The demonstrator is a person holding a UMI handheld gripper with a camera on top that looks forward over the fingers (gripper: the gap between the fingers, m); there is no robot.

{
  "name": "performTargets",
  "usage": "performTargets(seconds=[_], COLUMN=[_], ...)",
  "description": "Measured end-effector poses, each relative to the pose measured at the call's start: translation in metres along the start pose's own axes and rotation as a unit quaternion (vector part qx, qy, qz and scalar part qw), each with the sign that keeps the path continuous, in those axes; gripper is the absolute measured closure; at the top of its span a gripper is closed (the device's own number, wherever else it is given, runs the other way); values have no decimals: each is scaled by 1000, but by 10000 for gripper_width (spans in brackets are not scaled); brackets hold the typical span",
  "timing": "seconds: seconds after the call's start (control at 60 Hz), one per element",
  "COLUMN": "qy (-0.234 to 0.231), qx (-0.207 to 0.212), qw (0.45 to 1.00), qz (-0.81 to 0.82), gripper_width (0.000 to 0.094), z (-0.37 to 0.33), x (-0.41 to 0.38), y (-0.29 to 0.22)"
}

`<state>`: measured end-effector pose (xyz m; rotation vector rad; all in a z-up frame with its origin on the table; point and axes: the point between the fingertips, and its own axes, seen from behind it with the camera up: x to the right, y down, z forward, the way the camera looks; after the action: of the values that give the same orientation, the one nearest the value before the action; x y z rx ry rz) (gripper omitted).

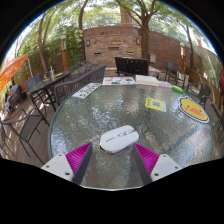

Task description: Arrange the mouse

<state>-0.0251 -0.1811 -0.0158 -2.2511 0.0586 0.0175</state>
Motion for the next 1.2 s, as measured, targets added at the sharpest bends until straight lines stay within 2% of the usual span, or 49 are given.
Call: performTargets(seconds=[0.25,0.333,0.5,0.533,0.767,0.833,0.883,1.0,1.083,1.2], qy=[21,18,2,0,-25,-40,-53,-81,-77,-35], qx=[7,7,8,9,1,16,41,123,178,209], qw=[1000,1000,1000,1000,998,997,996,989,981,977], qz=[-6,-9,-23,-26,-57,-64,-57,-34,-4,19], gripper_width=[96,135,354,440,581,580,582,582,580,583], z=[35,44,44,44,39,28,12,-34,-60,-53], x=[-6,-10,-11,-9,-6,-8,-8,18,78,206], y=[-28,-36,-33,-33,-39,-57,-85,-186,-252,-303])
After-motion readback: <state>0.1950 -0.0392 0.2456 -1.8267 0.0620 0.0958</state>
